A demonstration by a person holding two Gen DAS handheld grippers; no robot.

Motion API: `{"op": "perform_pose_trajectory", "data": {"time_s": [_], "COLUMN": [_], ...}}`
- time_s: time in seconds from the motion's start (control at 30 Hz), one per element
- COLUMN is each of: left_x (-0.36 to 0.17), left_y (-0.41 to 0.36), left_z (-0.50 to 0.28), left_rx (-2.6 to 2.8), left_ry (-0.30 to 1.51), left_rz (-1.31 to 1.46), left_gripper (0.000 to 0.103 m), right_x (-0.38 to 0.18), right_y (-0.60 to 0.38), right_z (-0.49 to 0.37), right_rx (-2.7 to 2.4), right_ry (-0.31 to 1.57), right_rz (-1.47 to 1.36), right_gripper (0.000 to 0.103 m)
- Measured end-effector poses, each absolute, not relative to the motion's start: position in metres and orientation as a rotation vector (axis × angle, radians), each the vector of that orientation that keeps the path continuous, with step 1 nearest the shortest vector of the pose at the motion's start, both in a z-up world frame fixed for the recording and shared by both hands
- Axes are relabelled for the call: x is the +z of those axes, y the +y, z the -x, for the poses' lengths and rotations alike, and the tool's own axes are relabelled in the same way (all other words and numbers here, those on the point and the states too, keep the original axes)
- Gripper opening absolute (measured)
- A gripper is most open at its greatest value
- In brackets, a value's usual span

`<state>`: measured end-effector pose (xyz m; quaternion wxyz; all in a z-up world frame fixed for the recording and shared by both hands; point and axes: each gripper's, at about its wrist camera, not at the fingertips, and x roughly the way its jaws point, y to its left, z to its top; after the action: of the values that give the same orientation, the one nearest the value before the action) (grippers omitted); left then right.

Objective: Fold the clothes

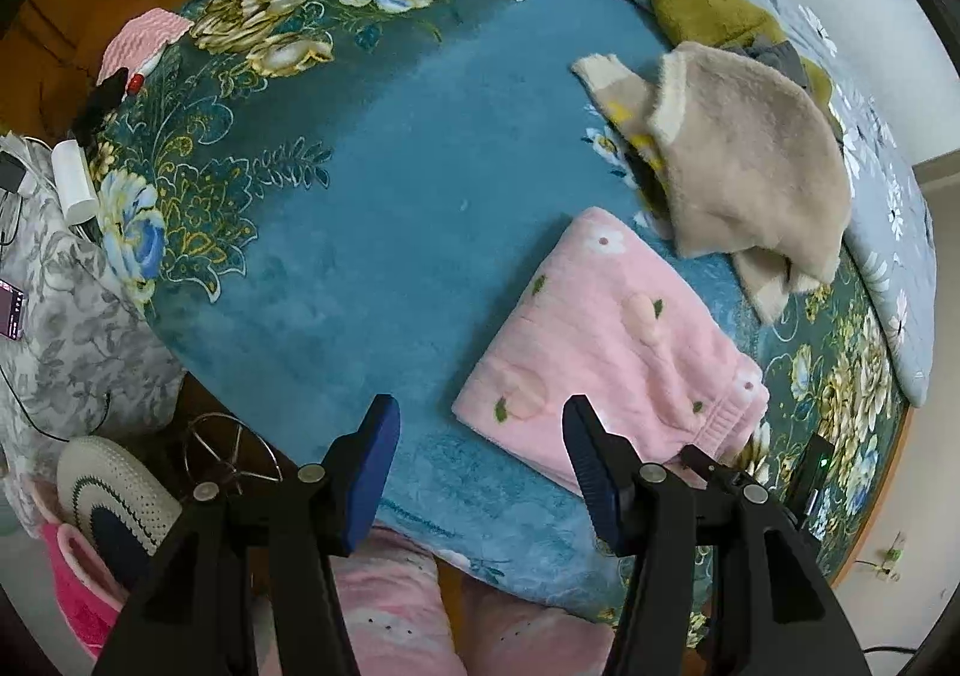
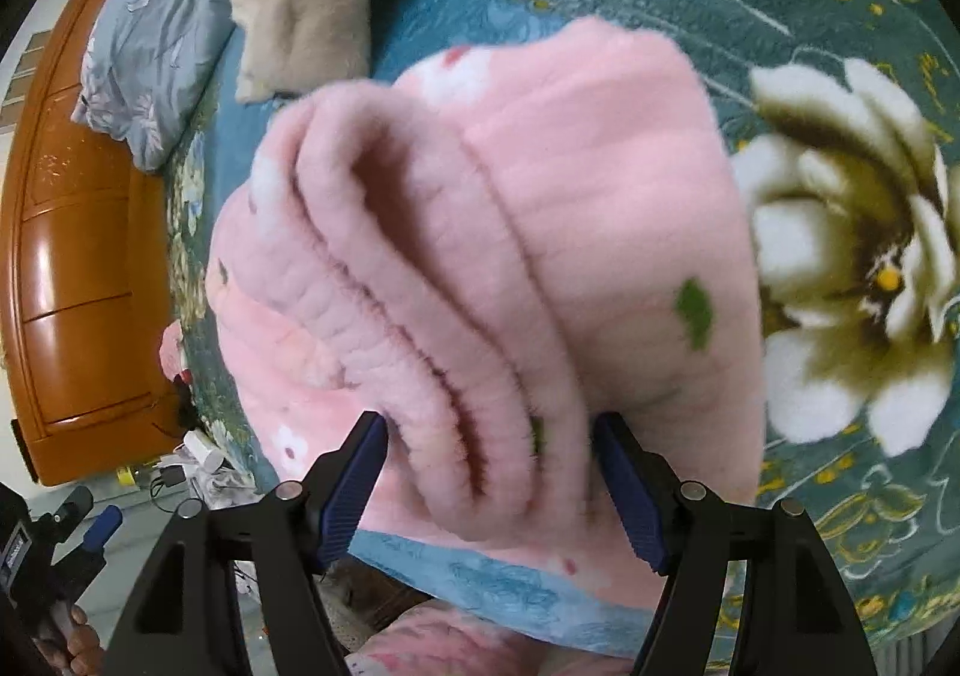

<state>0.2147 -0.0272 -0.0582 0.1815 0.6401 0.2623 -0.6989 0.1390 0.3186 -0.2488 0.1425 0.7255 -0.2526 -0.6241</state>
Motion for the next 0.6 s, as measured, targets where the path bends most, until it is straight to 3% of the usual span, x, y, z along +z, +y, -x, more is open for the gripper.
{"op": "perform_pose_trajectory", "data": {"time_s": [0.03, 0.13, 0.4, 0.6], "left_x": [-0.059, -0.06, -0.065, -0.068], "left_y": [-0.026, -0.019, 0.01, 0.025], "left_z": [-0.213, -0.206, -0.199, -0.206], "left_rx": [-1.976, -1.989, -2.023, -2.016], "left_ry": [0.741, 0.736, 0.733, 0.737], "left_rz": [-1.814, -1.837, -1.907, -1.927], "left_gripper": [0.058, 0.058, 0.058, 0.058], "right_x": [-0.248, -0.243, -0.193, -0.209], "right_y": [0.317, 0.318, 0.361, 0.398], "right_z": [-0.14, -0.144, -0.161, -0.177], "right_rx": [-1.807, -1.812, -1.882, -1.928], "right_ry": [-0.74, -0.809, -0.941, -0.934], "right_rz": [-2.096, -2.067, -1.855, -1.962], "right_gripper": [0.047, 0.032, 0.03, 0.03]}}
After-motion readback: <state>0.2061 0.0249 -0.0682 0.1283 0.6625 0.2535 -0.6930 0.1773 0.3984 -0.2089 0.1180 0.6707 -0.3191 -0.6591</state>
